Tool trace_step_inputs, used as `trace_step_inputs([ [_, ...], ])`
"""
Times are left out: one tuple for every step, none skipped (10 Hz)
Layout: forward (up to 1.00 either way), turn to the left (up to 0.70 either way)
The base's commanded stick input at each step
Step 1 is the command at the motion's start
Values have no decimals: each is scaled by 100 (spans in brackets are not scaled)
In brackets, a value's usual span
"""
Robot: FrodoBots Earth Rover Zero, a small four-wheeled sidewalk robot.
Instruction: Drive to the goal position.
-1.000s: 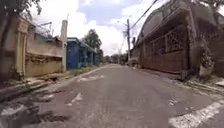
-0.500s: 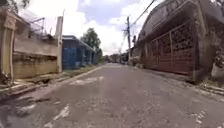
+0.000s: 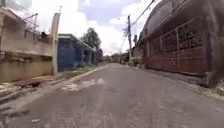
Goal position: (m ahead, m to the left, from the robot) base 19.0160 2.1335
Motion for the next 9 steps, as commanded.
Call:
trace_step_inputs([
  [100,0],
  [100,0],
  [100,0],
  [100,0],
  [100,0],
  [100,0],
  [100,0],
  [100,0],
  [100,0],
])
